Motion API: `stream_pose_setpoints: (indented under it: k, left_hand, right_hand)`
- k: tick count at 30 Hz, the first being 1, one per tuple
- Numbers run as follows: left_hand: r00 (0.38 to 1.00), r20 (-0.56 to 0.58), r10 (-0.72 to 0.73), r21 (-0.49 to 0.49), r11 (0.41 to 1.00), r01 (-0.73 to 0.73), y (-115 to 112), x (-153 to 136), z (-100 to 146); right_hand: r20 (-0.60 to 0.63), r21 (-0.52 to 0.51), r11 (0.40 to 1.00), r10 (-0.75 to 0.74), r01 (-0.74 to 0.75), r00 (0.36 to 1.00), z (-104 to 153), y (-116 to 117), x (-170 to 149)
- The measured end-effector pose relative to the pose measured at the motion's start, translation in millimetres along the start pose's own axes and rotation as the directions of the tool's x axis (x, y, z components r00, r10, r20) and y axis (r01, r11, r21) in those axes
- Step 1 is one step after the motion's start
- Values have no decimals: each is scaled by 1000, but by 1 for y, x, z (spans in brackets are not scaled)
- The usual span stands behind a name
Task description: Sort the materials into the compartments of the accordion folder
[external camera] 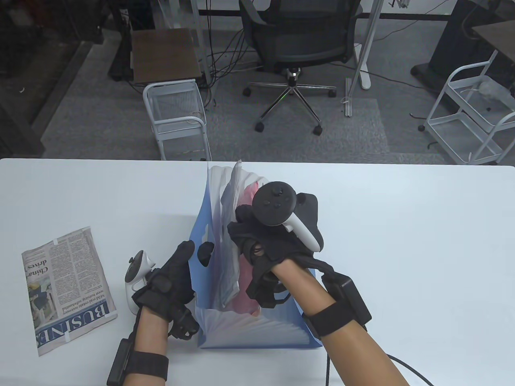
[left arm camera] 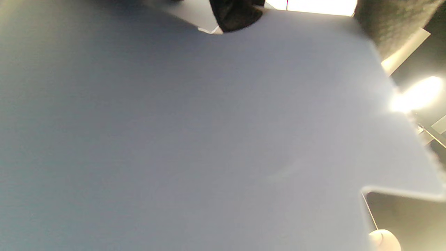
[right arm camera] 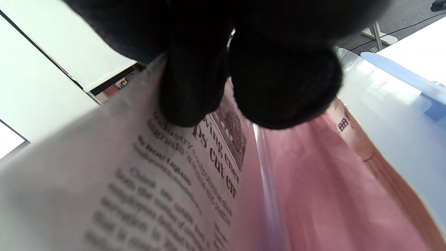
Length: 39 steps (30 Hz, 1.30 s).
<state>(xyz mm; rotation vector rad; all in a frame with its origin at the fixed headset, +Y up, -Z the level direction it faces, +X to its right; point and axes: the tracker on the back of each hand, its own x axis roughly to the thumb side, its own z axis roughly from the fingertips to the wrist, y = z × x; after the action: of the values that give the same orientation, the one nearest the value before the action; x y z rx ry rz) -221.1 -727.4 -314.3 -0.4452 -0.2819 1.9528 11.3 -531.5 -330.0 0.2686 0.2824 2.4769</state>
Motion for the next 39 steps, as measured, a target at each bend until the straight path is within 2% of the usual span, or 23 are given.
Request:
stream_pose_setpoints:
  k: [6, 12, 18, 20, 23, 25, 30, 37, 39]
  left_hand:
    - [1000, 1, 2, -1, 1000, -2, 0, 0, 0]
    - [1000, 1, -1, 0, 1000, 1, 0, 0, 0]
    - [1000, -2, -9, -2, 1000, 9, -1, 0, -1]
    - [1000, -7, -20, 0, 1000, 20, -3, 0, -2]
    - [998, -19, -59, 4, 998, 59, -9, 0, -4]
    - [997, -21, -81, 10, 997, 81, -13, 0, -6]
    - [988, -45, -146, -7, 989, 146, -29, -3, -14]
    - [969, -94, -230, -74, 972, 224, -51, -10, -26]
    - [962, -108, -252, -71, 967, 245, -57, -12, -31]
  right_hand:
    - [-39, 13, 995, 99, -99, 994, -4, 6, -2]
    - [-37, 14, 994, 106, -105, 994, -1, 4, -5]
    - [22, -45, 997, 67, -66, 998, 15, -6, -17]
    - [78, -76, 995, 72, -66, 994, 23, -10, -25]
    - [167, -177, 984, 66, -36, 984, 40, -13, -47]
    - [234, -191, 980, 97, -52, 967, 48, -12, -59]
    - [235, -332, 931, 240, -155, 942, 74, -3, -109]
    - [211, -478, 859, 315, -184, 925, 92, 7, -167]
    - [244, -505, 849, 312, -154, 918, 93, 12, -180]
